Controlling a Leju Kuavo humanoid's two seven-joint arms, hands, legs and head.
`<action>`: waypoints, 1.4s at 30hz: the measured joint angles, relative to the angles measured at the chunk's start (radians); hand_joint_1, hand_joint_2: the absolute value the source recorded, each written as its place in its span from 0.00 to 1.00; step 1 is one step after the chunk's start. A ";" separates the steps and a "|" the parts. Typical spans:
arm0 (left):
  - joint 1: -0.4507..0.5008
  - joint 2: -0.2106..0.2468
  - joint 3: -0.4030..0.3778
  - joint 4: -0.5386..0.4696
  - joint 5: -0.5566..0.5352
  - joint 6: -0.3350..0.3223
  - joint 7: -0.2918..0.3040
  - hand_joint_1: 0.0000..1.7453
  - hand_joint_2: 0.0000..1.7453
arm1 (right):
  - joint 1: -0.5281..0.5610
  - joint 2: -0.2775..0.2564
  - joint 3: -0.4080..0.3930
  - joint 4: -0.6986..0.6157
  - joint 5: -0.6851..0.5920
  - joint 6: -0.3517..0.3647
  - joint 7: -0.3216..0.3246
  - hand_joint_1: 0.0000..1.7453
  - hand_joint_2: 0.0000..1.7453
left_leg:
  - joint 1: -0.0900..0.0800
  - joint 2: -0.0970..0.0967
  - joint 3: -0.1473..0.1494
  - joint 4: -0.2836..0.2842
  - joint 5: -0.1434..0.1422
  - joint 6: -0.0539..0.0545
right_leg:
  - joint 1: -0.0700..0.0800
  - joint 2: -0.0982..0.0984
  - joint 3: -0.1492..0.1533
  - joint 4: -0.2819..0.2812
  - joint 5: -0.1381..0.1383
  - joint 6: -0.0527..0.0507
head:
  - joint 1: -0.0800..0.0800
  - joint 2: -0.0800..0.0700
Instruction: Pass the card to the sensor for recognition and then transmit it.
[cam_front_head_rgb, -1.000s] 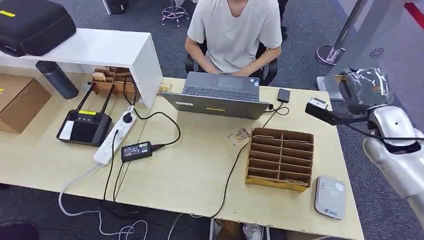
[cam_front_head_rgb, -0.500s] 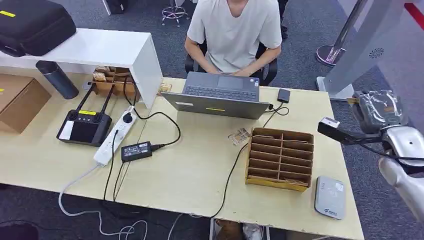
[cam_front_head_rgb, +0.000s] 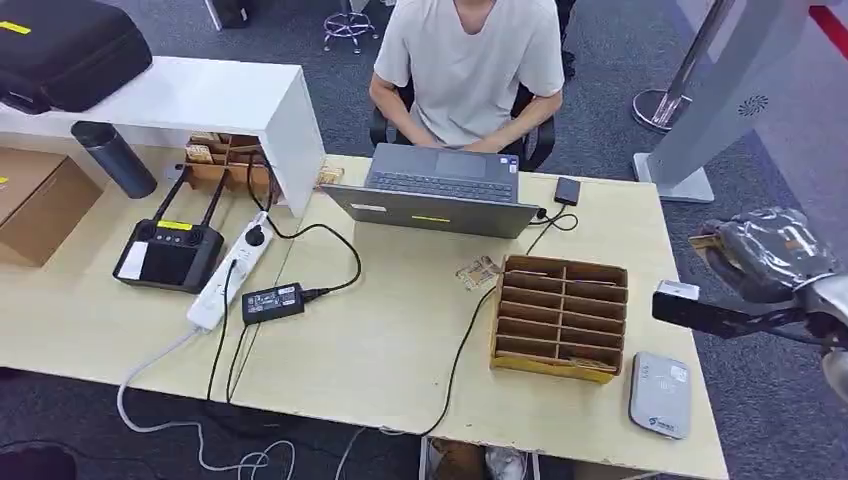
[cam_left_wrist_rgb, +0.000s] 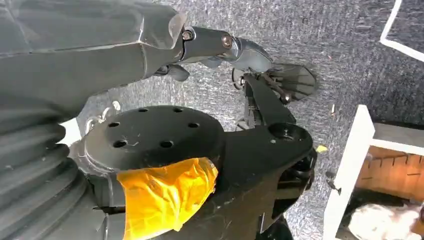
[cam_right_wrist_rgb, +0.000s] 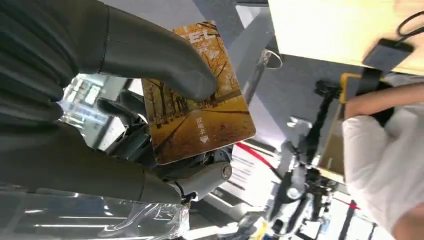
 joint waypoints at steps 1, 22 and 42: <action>0.000 0.000 0.002 0.000 0.001 0.000 0.000 0.00 1.00 | 0.000 -0.010 0.003 -0.017 -0.005 0.005 0.001 1.00 1.00 | 0.000 0.000 0.000 0.000 0.000 0.000 | 0.000 0.000 0.000 0.000 0.000 0.000 | 0.000 0.000; 0.001 -0.004 0.023 0.008 0.017 -0.008 -0.008 0.00 1.00 | -0.027 -0.100 0.186 -0.141 -0.137 0.068 0.039 1.00 1.00 | 0.000 0.000 0.000 0.000 0.000 0.000 | 0.000 0.000 0.000 0.000 0.000 0.000 | -0.001 0.000; 0.000 -0.003 0.023 0.008 0.013 -0.005 0.005 0.00 1.00 | 0.149 -0.001 0.218 0.078 -0.022 -0.073 0.081 1.00 1.00 | 0.000 0.000 0.000 0.000 0.000 0.000 | 0.000 0.000 0.000 0.000 0.000 0.000 | 0.000 0.000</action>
